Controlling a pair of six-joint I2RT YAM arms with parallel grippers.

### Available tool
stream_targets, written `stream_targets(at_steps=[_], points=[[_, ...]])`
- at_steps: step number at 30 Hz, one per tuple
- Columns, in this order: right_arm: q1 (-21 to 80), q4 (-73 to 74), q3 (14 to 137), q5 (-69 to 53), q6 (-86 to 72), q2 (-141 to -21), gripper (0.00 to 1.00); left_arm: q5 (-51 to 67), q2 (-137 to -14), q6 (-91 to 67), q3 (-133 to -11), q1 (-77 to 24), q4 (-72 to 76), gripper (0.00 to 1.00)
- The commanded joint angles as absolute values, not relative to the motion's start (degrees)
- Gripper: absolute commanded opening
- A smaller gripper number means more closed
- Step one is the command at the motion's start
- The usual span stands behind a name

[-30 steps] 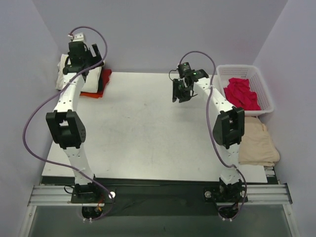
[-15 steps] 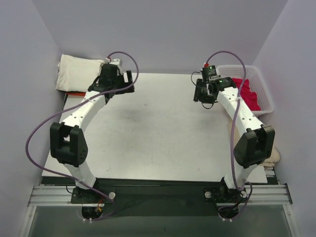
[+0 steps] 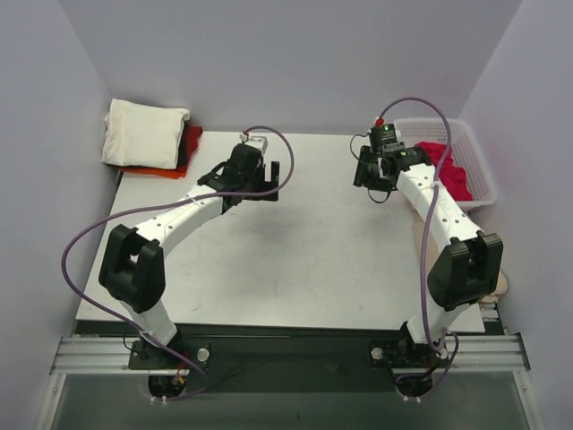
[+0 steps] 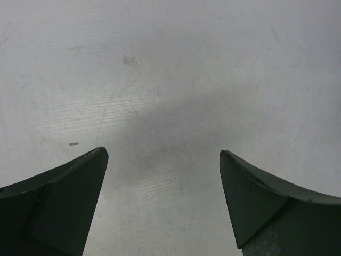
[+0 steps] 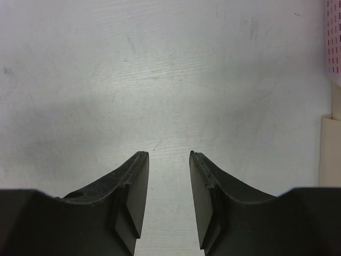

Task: Fold and stack the t-shirts
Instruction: Put the neatly folded tshirt into the corner of the board with the left arm

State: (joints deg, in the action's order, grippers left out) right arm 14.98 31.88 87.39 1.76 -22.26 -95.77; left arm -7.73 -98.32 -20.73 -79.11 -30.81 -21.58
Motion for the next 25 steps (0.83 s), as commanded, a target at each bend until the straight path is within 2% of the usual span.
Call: stream_targets(at_steps=[1, 12, 25], points=[[15.12, 31.11, 86.4, 3.43, -22.32, -91.93, 0.37, -13.26, -94.92, -19.86, -80.15, -32.6, -19.94, 0.97], [15.21, 31.11, 85.25, 2.64, -22.76, -91.06, 0.37, -24.95, -95.8, -21.79, -81.04, -34.01, -24.0, 0.98], [16.08, 31.03, 85.08, 3.25, -22.68, -91.41, 0.37, -24.44, -94.14, -21.1, -78.84, -34.01, -21.98, 0.97]])
